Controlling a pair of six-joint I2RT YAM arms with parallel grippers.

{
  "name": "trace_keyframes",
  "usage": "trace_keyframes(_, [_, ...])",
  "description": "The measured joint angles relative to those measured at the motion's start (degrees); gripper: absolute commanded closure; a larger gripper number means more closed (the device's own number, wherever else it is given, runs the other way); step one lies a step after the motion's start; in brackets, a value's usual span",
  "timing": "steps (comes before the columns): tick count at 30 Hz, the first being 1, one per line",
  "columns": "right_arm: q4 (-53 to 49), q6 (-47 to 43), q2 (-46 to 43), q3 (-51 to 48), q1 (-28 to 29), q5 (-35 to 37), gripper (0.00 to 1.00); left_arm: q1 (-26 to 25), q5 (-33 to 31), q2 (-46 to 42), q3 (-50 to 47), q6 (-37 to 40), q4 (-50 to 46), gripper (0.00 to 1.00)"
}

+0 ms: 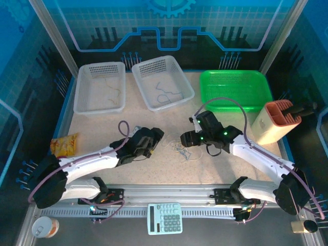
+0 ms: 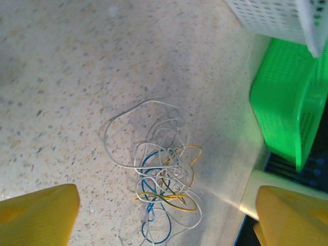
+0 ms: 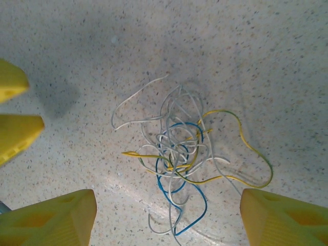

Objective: Untangle the cables

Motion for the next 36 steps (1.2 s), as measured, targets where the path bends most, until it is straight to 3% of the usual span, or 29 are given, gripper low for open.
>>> trace_keyframes(6, [0.0,-0.4,-2.0,0.0,-2.5,-1.2,0.24,-3.0,-2.4,7.1,0.5,-7.9,0.4,0.20])
trace_keyframes(13, [-0.1,-1.0,-4.0,-1.0,-4.5,-2.3,0.24,-4.4,-3.2,14.7,2.7,-13.1,4.3,0.32])
trace_keyframes(23, [0.0,-1.4,-5.1,-1.8,-5.9,-3.4,0.23,-4.7,-3.7,19.1,3.4,-16.0,9.0,0.45])
trace_keyframes(27, [0.0,-1.4,-5.1,-1.9,-5.9,-3.6,0.24,-4.7,-4.3,20.2,3.4,-16.0,10.3,0.62])
trace_keyframes(32, [0.0,-1.4,-5.2,-2.2,-6.2,-4.5,0.23,-4.7,-6.0,22.1,3.2,-14.3,15.0,1.00])
trace_keyframes(36, [0.4,-1.4,-5.7,-3.3,-6.2,-5.6,0.22,-4.7,-8.2,21.6,3.3,-9.6,15.5,1.00])
